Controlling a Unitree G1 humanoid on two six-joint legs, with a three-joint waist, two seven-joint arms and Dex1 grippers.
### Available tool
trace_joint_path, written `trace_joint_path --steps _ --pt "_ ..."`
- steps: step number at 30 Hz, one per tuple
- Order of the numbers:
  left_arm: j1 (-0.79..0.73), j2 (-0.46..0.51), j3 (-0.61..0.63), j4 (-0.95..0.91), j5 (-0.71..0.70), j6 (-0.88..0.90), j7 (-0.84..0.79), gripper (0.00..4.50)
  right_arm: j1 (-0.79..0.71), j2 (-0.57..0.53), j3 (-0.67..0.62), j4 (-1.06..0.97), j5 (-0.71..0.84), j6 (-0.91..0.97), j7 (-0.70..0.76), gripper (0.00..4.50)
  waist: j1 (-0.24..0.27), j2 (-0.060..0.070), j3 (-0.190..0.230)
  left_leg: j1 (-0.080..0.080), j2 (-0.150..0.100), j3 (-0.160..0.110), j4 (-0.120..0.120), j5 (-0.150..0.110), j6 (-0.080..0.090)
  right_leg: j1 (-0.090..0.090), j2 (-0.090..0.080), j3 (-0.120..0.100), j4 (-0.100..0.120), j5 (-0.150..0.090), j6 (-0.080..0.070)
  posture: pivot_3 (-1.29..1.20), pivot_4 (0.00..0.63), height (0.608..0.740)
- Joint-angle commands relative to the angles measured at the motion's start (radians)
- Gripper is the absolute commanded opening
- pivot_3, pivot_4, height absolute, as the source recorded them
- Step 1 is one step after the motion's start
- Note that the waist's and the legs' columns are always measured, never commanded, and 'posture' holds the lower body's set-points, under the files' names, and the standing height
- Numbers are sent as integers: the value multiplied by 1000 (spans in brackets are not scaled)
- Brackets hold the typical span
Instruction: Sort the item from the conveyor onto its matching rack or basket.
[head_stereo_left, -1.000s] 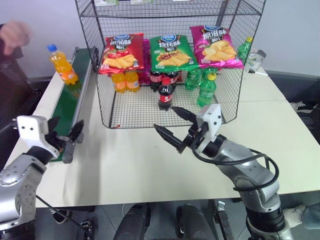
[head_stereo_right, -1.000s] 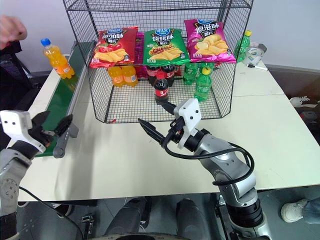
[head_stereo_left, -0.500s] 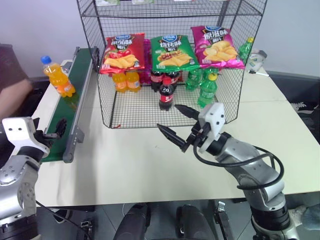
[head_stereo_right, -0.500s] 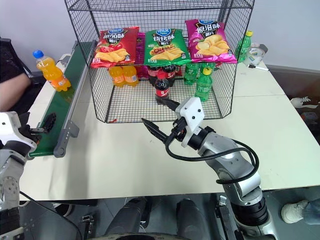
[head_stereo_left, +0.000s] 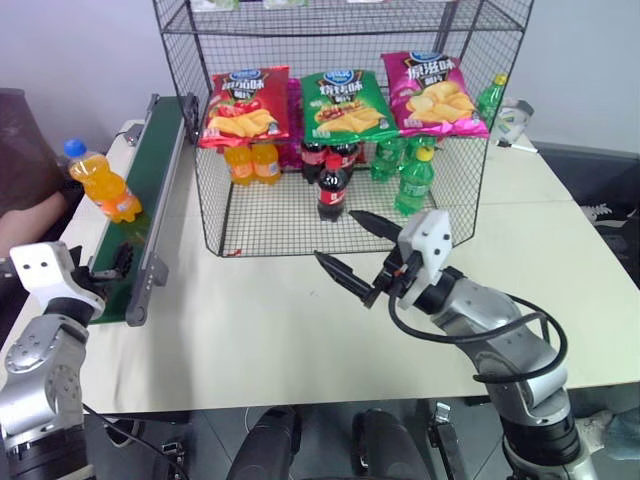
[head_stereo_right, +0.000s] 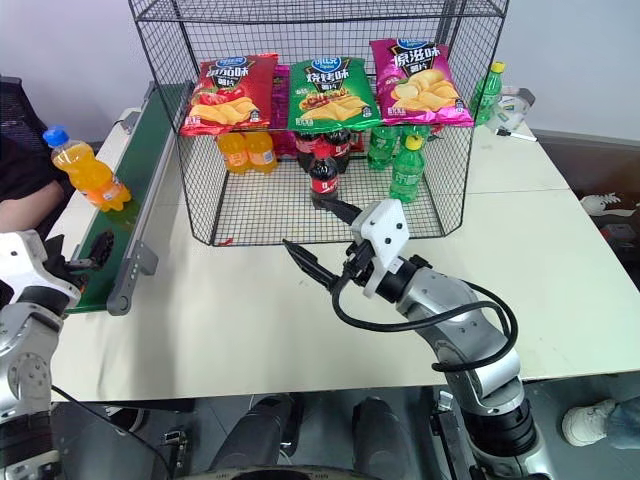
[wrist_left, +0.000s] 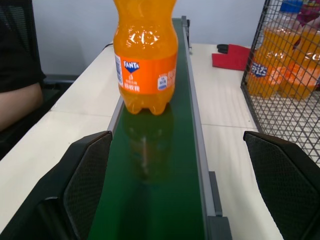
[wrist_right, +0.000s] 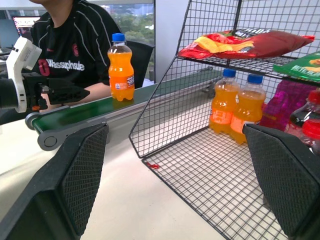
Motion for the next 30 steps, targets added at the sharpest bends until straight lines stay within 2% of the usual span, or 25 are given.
trace_joint_path --steps 1,11,20,23,26,30 --pt "-21 14 22 -2 13 -50 11 4399 7 9 9 -30 -2 -27 5 4500 1 0 0 0 0 0 0 0 0 0 0 0 0 0 0 0 150 740" --pt "-37 29 39 54 78 -143 64 4399 43 8 9 38 -19 -106 54 4500 0 0 0 0 0 0 0 0 0 0 0 0 0 0 0 0 150 740" --pt "-36 29 45 64 72 -178 67 4399 54 -2 -13 34 0 -110 72 4500 0 0 0 0 0 0 0 0 0 0 0 0 0 0 0 0 150 740" --pt "-29 25 48 62 63 -192 58 3551 58 -3 -18 31 5 -107 74 4500 0 0 0 0 0 0 0 0 0 0 0 0 0 0 0 0 150 740" --pt "-17 25 48 52 63 -193 56 2231 59 -5 -21 25 10 -99 73 4500 0 0 0 0 0 0 0 0 0 0 0 0 0 0 0 0 150 740" --pt "-10 30 64 18 40 -189 49 2176 58 -5 -20 17 16 -90 69 4500 0 0 -1 0 0 0 0 0 0 1 0 0 0 0 0 0 150 740"
